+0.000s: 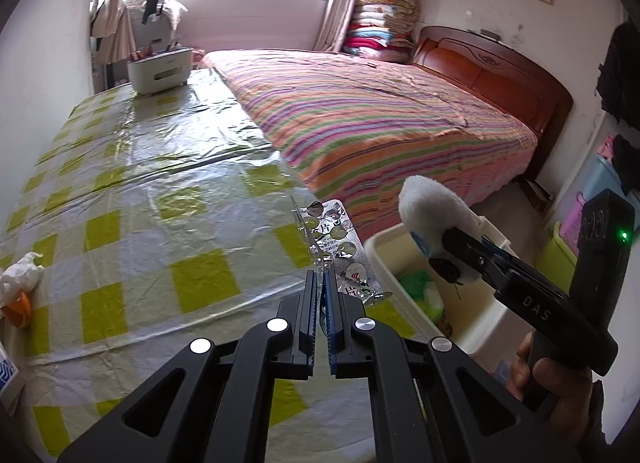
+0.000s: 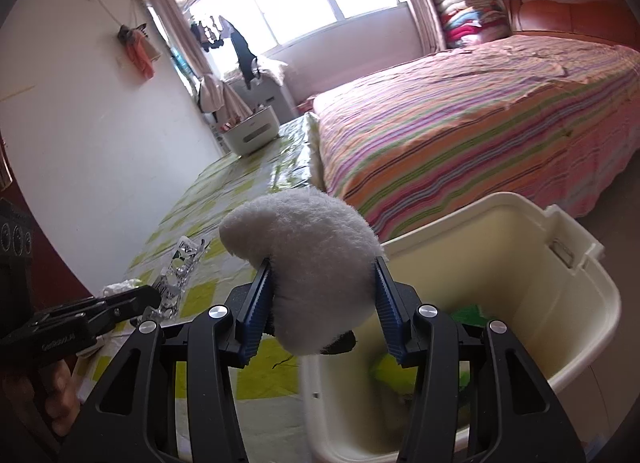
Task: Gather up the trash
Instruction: 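Carry the plush toy and blister pack to the cream bin and release both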
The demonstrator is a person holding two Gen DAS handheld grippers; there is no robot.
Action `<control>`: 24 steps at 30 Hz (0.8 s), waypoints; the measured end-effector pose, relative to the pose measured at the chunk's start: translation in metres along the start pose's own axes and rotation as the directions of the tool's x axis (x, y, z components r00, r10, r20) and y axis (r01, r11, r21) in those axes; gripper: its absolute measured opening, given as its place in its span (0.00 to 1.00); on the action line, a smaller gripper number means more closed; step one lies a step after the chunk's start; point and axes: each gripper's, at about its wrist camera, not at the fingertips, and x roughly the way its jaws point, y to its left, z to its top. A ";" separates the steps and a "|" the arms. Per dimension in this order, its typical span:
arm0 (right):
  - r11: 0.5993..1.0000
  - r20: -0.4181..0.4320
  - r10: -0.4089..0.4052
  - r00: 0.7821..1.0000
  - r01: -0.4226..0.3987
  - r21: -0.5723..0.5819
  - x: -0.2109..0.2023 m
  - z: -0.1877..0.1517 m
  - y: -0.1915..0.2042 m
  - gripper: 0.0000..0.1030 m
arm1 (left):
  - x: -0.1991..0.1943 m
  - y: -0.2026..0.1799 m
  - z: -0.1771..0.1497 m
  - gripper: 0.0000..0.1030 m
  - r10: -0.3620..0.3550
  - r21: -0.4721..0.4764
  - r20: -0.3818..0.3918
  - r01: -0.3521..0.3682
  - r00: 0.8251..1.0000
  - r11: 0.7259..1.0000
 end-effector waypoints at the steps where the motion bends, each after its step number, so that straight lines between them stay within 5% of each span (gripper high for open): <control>1: 1.000 0.004 -0.005 1.000 0.005 0.006 -0.002 0.000 -0.003 0.46 | 0.001 -0.004 0.000 0.04 -0.004 0.007 -0.002 0.004 1.000 1.000; 24: 0.982 0.079 -0.130 0.988 0.118 0.144 -0.037 0.000 -0.065 0.46 | 0.025 -0.067 -0.001 0.04 -0.106 0.076 -0.044 0.109 0.993 0.991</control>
